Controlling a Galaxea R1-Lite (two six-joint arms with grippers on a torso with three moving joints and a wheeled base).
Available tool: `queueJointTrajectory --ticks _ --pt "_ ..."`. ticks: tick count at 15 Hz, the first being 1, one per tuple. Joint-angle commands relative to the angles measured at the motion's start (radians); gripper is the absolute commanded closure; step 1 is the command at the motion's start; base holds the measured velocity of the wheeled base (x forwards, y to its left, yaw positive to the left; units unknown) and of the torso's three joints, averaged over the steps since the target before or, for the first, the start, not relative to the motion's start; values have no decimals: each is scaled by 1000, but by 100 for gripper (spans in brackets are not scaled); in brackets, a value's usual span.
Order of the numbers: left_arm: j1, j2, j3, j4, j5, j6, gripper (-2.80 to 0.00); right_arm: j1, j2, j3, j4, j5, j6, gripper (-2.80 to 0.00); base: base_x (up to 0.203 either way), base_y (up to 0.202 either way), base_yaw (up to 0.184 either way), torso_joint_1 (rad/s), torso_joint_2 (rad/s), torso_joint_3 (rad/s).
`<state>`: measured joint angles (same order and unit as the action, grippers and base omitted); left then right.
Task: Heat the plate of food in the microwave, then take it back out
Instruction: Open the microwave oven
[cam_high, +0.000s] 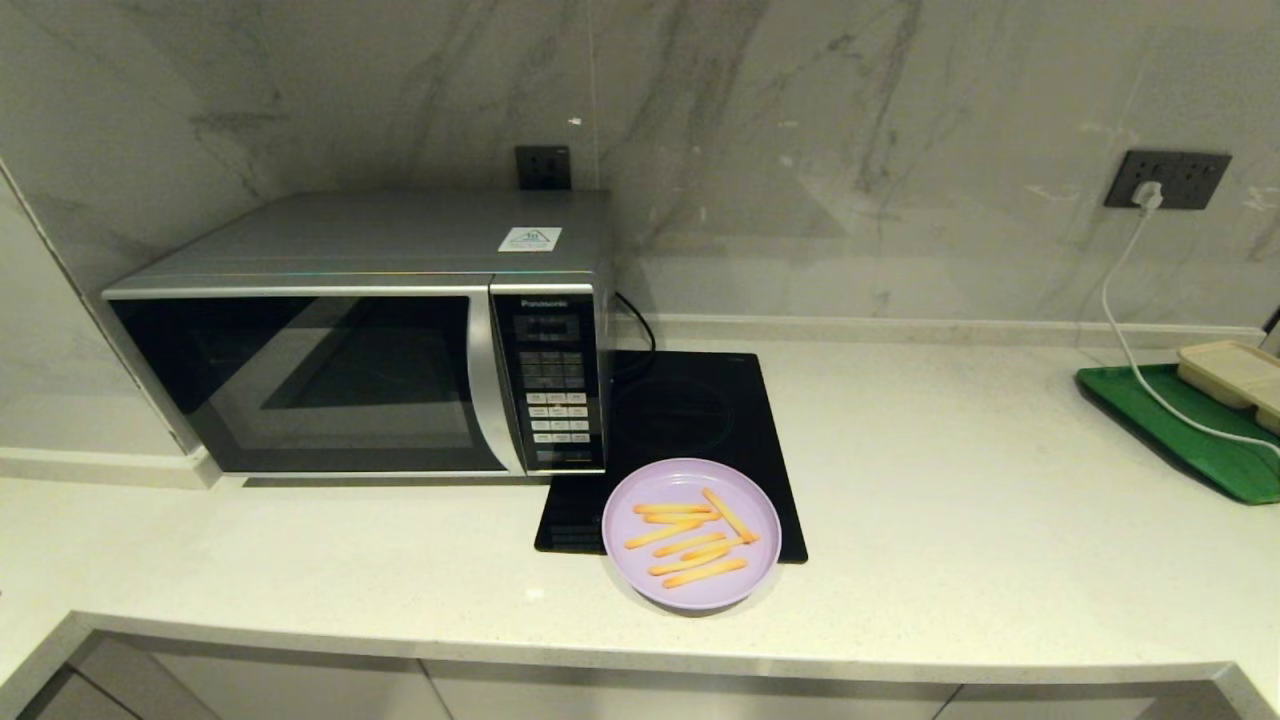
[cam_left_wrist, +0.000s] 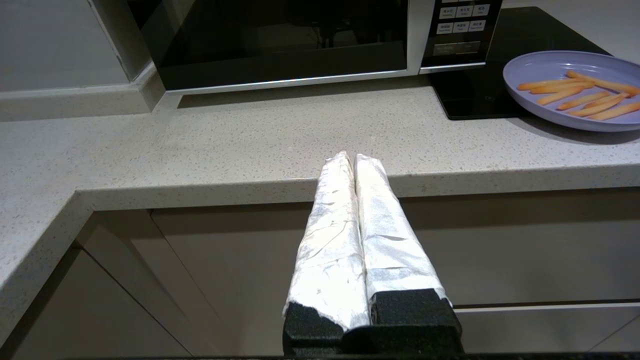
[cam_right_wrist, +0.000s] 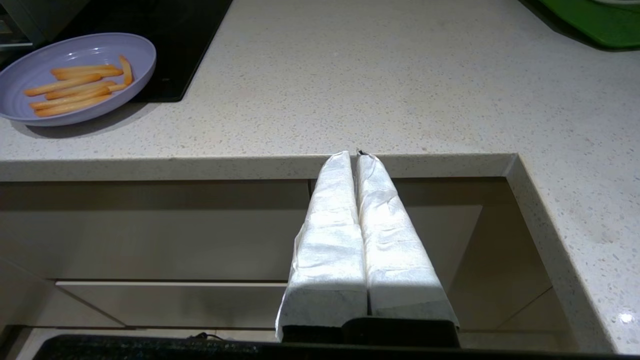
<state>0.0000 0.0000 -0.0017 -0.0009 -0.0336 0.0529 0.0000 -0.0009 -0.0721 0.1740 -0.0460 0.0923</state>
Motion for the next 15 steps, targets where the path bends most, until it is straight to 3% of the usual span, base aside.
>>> queueJointTrajectory --ticks 1,15 --pt "0 2 0 -1 0 1 0 0 1 0 1 0 1 0 0 0 0 0 0 0" --pt "0 2 0 -1 -2 10 0 0 1 0 1 0 1 0 0 0 0 0 0 0"
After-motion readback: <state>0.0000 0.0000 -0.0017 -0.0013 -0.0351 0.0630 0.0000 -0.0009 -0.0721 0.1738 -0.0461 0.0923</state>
